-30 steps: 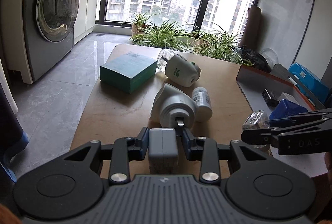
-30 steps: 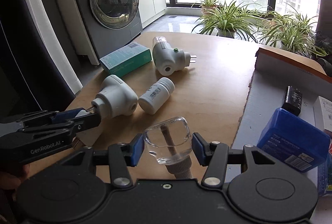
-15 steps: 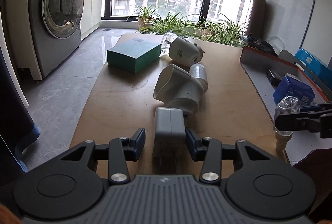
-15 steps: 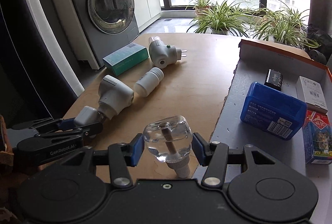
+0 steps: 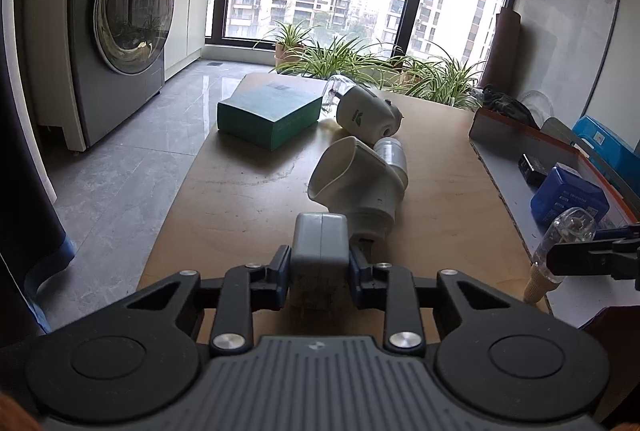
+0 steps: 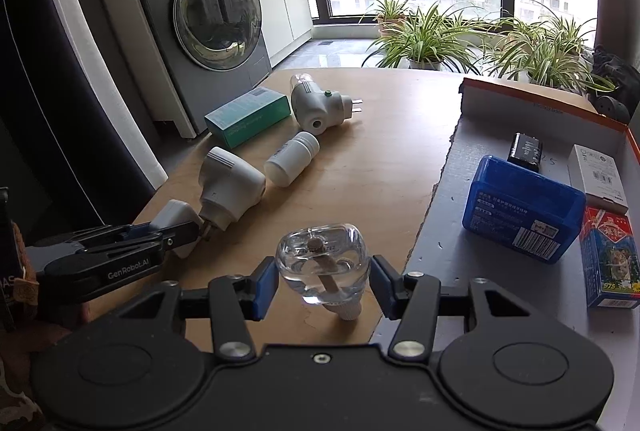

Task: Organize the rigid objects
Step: 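Carry the white charger with left tool while right tool carries the glass bottle to the tray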

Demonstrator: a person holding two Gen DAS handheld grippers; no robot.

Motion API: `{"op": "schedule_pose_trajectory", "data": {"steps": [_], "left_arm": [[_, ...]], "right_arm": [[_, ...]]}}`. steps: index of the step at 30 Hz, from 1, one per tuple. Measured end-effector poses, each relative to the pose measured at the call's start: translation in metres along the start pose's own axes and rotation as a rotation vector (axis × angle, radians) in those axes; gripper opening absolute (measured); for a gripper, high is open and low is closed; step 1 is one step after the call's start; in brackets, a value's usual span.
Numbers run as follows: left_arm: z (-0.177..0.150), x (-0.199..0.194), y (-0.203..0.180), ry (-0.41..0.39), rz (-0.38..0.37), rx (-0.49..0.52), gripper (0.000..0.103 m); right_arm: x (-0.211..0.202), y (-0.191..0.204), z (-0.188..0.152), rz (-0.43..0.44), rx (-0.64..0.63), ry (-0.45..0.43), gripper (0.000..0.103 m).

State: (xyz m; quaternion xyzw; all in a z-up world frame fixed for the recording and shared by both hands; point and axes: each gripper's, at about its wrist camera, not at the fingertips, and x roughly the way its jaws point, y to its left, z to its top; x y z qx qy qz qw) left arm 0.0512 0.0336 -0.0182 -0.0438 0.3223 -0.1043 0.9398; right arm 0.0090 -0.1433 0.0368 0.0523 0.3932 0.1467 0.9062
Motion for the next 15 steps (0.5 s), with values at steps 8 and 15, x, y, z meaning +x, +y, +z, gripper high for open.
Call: {"op": "schedule_pose_trajectory", "data": {"steps": [8,15], "left_arm": [[0.002,-0.026,-0.004,-0.005,0.023,0.002,0.029],[0.016,-0.040,-0.024,-0.031,-0.024,-0.002,0.029]], "right_arm": [[-0.011,-0.001,-0.002,-0.002,0.010,-0.025,0.061],[-0.029,-0.005,-0.004,-0.028,0.013,-0.060,0.061]]}}
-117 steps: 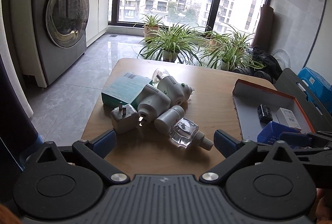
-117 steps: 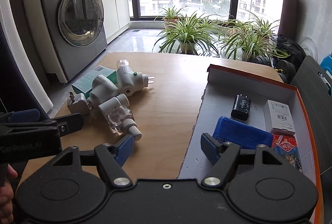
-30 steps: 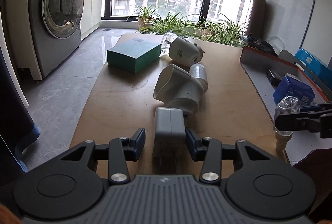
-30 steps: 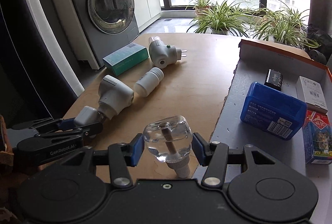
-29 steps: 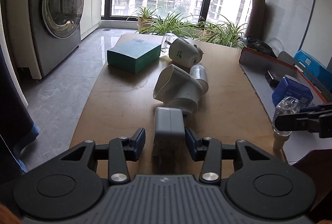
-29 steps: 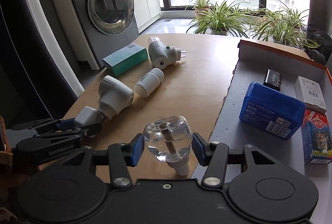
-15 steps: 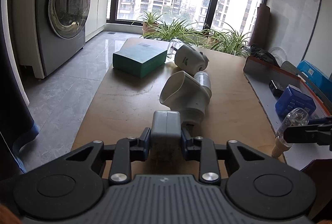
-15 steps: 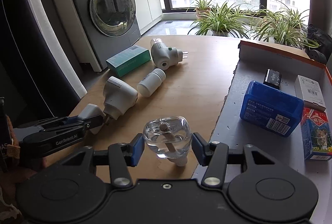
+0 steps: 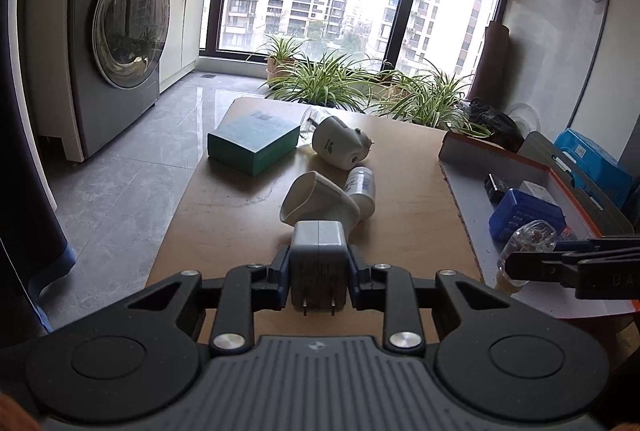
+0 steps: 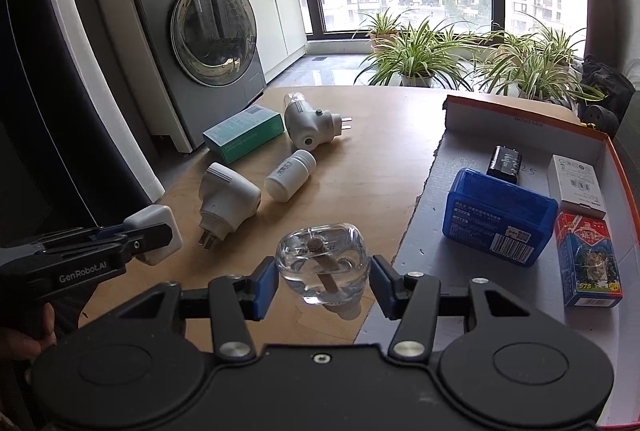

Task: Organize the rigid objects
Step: 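Carry the white charger with left tool while right tool carries the glass bottle to the tray, then hold the white charger in left tool while right tool holds the glass bottle above the tray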

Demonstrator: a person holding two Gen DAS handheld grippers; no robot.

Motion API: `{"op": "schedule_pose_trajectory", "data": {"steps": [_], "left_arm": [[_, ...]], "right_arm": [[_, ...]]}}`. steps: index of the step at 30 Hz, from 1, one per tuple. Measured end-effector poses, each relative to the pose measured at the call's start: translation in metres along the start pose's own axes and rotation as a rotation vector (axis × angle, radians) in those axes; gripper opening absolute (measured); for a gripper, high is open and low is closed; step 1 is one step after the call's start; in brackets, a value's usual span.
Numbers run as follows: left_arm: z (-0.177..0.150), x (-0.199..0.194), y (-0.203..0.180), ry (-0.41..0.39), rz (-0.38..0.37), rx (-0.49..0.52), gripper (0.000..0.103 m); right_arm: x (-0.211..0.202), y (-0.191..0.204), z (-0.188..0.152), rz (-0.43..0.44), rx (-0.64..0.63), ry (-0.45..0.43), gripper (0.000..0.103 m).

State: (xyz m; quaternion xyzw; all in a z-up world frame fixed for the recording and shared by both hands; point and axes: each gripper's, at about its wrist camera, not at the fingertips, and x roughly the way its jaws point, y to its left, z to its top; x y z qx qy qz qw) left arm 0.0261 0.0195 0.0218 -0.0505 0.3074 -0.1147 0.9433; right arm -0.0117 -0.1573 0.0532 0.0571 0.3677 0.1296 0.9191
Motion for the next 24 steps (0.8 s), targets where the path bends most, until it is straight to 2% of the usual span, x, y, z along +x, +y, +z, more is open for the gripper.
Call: {"op": "schedule_pose_trajectory", "data": {"steps": [4,17,24], "left_arm": [[0.006,-0.002,-0.025,-0.013,-0.049,0.026,0.029],[0.010,0.020,-0.125,-0.002,-0.269,0.107,0.029],[0.014,0.029,-0.162,0.007,-0.311,0.148,0.029]], "right_arm": [[-0.015,-0.014,-0.002,-0.031,0.028,-0.025,0.061],[-0.076,-0.083,-0.020,-0.249,0.157,-0.107,0.061],[-0.093,-0.109,-0.029,-0.303,0.223,-0.125,0.061]]}}
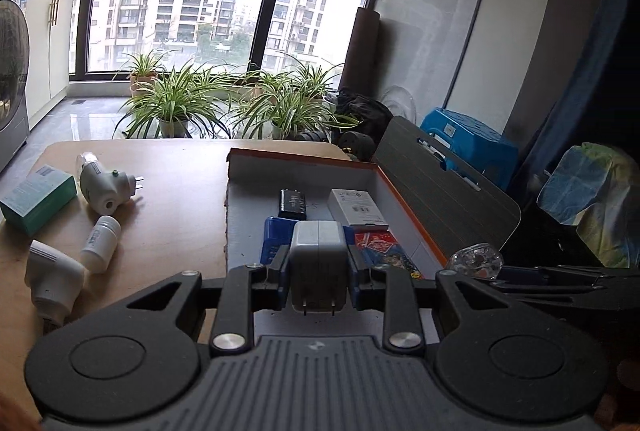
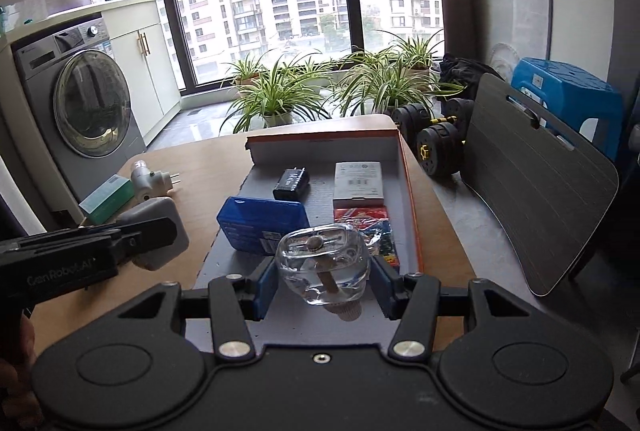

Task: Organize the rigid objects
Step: 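Hold the white charger in left tool while right tool holds the glass bottle above the tray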

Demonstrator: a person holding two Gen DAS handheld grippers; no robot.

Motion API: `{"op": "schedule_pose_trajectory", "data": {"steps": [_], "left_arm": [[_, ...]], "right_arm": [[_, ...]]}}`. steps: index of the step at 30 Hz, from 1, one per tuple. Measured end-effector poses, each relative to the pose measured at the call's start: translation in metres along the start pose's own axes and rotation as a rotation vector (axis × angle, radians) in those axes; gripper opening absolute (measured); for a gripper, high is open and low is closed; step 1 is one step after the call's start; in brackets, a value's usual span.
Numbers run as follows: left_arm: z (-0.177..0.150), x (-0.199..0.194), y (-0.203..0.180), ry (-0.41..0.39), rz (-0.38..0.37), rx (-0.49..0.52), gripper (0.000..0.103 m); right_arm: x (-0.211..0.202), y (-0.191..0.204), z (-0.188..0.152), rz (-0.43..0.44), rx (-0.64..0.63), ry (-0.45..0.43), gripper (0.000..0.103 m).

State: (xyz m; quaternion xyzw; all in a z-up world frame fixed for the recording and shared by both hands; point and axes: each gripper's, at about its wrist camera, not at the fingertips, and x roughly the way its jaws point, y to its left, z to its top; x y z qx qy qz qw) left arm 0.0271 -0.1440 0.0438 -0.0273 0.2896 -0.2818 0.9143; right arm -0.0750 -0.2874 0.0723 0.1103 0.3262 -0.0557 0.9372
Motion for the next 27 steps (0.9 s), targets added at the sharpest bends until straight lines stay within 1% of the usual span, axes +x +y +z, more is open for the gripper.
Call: {"op": "schedule_pose_trajectory", "data": {"steps": [4,9,14,27], "left_arm": [[-0.001,0.004,-0.010,0.019,0.008,0.012,0.029],[-0.003,0.004,-0.012,0.045,0.031,-0.001,0.029],[-0.003,0.000,-0.013,0.045,0.044,-0.002,0.029],[-0.003,0.000,-0.014,0.042,0.048,-0.009,0.029]], "right_arm": [[-0.001,-0.004,-0.001,-0.001,0.005,-0.005,0.061],[-0.002,-0.004,-0.002,0.004,0.003,-0.002,0.061],[-0.001,-0.001,-0.003,0.011,-0.003,0.003,0.061],[-0.001,0.004,-0.002,0.016,-0.009,0.007,0.061]]}}
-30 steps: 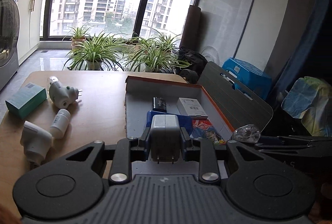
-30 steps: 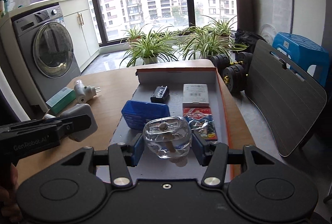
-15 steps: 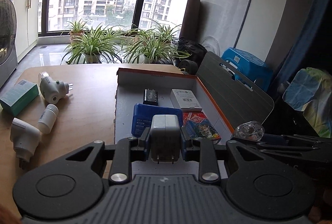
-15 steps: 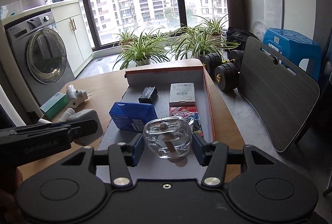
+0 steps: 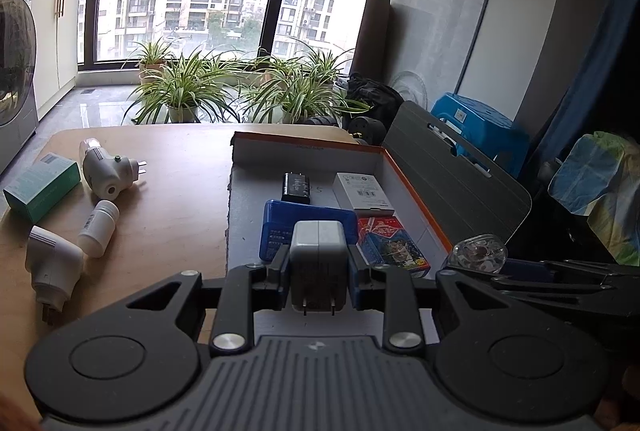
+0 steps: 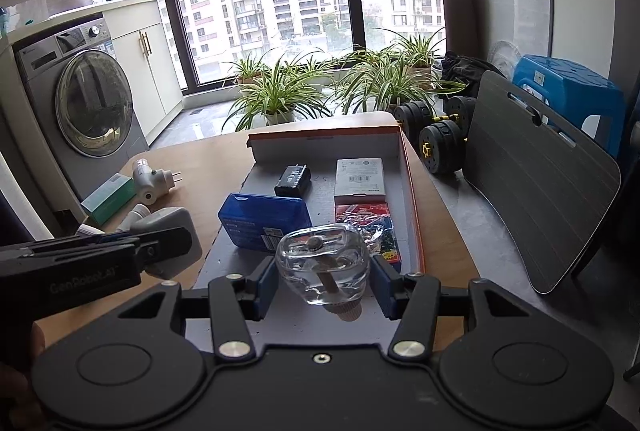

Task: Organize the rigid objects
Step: 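Hold the white charger in left tool while right tool holds the glass bottle above the tray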

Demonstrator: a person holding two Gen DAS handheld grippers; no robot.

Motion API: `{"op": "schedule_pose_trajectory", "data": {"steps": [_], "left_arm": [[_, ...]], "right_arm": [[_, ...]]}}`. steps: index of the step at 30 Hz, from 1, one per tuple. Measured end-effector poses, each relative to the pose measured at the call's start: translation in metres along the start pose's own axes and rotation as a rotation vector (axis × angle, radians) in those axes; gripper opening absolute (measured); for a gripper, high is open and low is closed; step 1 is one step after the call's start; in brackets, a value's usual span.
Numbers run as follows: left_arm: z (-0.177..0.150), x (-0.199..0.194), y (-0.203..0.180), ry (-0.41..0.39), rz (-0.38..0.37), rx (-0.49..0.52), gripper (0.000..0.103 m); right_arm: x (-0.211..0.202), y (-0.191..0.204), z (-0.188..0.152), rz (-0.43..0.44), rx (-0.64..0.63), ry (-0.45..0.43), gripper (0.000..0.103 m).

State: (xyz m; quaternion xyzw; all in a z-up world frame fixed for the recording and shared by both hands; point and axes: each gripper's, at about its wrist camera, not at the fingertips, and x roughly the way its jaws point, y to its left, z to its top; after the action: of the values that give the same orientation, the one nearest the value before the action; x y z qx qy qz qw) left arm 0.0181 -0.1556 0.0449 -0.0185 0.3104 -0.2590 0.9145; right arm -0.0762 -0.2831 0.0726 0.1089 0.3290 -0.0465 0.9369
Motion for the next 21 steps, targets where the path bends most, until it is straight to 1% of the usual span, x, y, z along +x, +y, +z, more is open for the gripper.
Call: {"op": "schedule_pose_trajectory", "data": {"steps": [21], "left_arm": [[-0.0010,0.0019,0.0003,0.007,0.001,-0.006,0.029]], "right_arm": [[0.0055,-0.0002,-0.0021,0.000,-0.002,0.011,0.061]]}}
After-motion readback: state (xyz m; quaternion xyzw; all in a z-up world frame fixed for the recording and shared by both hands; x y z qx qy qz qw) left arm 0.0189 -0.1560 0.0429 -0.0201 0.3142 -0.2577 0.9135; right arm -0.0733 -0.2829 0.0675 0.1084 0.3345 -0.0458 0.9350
